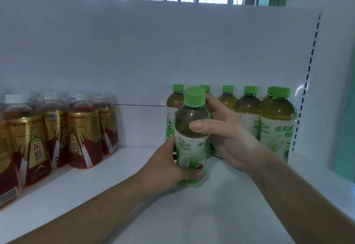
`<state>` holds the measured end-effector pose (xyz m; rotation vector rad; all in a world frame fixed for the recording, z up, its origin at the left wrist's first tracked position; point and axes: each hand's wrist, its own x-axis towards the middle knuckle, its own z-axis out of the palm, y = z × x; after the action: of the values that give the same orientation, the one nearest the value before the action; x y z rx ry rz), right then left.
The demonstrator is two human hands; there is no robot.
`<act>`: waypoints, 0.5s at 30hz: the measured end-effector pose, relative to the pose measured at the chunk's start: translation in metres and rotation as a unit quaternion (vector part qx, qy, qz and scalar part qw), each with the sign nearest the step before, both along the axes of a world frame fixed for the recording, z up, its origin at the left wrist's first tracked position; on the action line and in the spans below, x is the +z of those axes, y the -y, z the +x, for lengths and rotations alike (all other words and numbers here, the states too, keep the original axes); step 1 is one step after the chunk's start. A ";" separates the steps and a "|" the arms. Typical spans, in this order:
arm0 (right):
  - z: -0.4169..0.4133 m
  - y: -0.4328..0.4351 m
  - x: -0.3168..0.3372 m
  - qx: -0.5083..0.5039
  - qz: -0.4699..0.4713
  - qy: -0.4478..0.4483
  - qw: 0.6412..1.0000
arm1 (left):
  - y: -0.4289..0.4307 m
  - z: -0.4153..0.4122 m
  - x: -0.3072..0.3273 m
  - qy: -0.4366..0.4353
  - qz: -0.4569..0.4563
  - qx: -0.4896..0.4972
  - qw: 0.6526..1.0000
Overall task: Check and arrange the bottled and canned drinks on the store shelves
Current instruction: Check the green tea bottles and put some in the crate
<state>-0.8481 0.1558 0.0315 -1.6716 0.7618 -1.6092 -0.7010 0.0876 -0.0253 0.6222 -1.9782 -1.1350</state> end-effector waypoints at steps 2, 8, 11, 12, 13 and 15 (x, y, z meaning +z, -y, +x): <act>0.000 0.002 0.000 -0.026 0.013 0.010 1.000 | 0.002 0.000 0.001 0.002 -0.004 0.004 1.000; -0.004 0.004 0.004 -0.161 0.030 0.003 0.987 | 0.004 0.007 0.007 -0.003 0.035 0.056 0.998; -0.010 0.015 0.011 -0.295 0.042 -0.054 0.953 | 0.013 0.016 0.012 -0.025 0.067 0.103 0.992; -0.011 0.019 0.016 -0.338 0.047 -0.087 0.936 | 0.018 0.019 0.013 -0.026 0.068 0.117 0.990; -0.012 0.024 0.020 -0.371 0.051 -0.126 0.919 | 0.022 0.022 0.015 -0.024 0.068 0.132 0.989; -0.013 0.037 0.030 -0.407 0.054 -0.197 0.890 | 0.033 0.028 0.017 -0.018 0.071 0.157 0.985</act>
<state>-0.8610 0.1193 0.0616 -1.7164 1.9239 -1.6885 -0.6735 0.0544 -0.0087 0.9449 -1.7052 -1.0867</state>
